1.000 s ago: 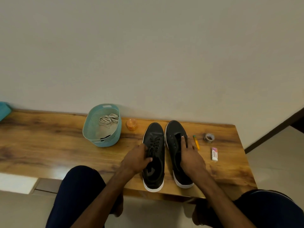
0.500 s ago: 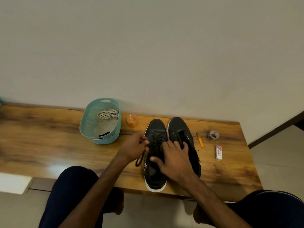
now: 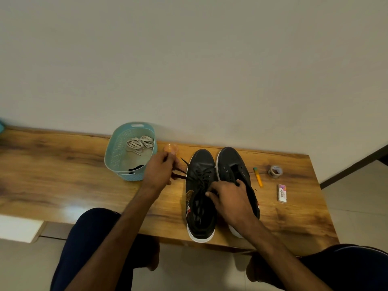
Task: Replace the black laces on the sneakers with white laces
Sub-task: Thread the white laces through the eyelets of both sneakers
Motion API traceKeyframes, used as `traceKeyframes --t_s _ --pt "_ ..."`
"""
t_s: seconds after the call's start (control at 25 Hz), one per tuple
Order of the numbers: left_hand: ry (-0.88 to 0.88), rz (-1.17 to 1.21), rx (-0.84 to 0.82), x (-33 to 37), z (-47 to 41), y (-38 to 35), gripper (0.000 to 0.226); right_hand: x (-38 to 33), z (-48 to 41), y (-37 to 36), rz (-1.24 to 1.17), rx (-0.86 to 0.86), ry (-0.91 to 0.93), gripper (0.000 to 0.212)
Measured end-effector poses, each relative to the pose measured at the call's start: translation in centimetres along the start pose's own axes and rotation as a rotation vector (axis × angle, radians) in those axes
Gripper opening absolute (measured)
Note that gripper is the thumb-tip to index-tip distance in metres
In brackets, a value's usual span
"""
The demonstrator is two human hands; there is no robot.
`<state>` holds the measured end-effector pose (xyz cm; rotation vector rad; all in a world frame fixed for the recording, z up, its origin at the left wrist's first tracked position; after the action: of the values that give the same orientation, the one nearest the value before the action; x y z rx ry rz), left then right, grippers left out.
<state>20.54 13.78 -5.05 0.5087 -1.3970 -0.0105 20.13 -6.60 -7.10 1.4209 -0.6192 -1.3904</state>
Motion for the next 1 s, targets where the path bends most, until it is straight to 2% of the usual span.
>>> traceKeyframes --t_s 0.04,0.12,0.2,0.24,0.32,0.48,0.52,0.64,0.76,0.84,0.88,1.0 --pt "0.000 0.019 0.000 0.0 -0.1 0.1 0.030 0.4 -0.2 0.3 -0.088 -0.009 -0.009 0.012" --pt "0.024 -0.016 -0.123 -0.4 0.1 -1.1 0.023 1.4 -0.8 1.0 -0.238 -0.025 -0.050 0.010" --pt "-0.022 -0.283 -0.322 -0.6 0.9 -3.0 0.021 2.1 -1.0 1.1 -0.367 -0.072 -0.118 0.009" --pt "-0.088 -0.442 -0.404 -0.7 1.2 -4.0 0.029 2.3 -1.0 1.1 -0.424 -0.087 -0.147 0.008" --pt "-0.175 -0.604 -0.518 -1.1 1.9 -6.0 0.047 2.4 -1.0 1.1 -0.511 -0.089 -0.169 0.007" --pt "-0.254 -0.841 -0.515 -1.7 2.0 -7.5 0.058 2.8 -1.2 2.1 -0.626 -0.103 -0.167 0.013" --pt "-0.249 -0.837 -0.514 -1.8 1.9 -7.6 0.057 3.2 -1.3 2.3 -0.584 -0.106 -0.162 0.013" --pt "-0.174 -0.766 -0.525 -2.0 1.8 -7.2 0.047 3.7 -1.1 2.1 -0.174 -0.107 -0.123 0.017" --pt "-0.158 -0.715 -0.482 -1.6 0.9 -5.5 0.022 2.5 -0.9 2.4 0.117 0.063 -0.039 0.024" --pt "-0.169 -0.681 -0.497 -1.6 0.7 -5.0 0.013 0.8 -0.9 2.9 0.184 0.222 0.034 0.026" --pt "-0.168 -0.675 -0.537 -1.7 0.9 -5.2 0.013 0.2 -1.1 2.7 0.166 0.239 0.045 0.029" --pt "-0.156 -0.752 -0.634 -2.7 2.1 -6.7 0.030 -0.1 -1.7 -0.7 0.077 0.069 -0.012 0.038"
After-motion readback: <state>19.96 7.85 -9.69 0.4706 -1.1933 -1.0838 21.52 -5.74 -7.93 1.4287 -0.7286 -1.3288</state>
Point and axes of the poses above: each hand's wrist, its own z-axis away from the middle knuckle, its own y-axis out of the back of the hand, x = y × z, the point moved 9 cm from there along -z, towards the middle knuckle, and after that the axes turned 8 degrees about -y, right-handed, at the moved point
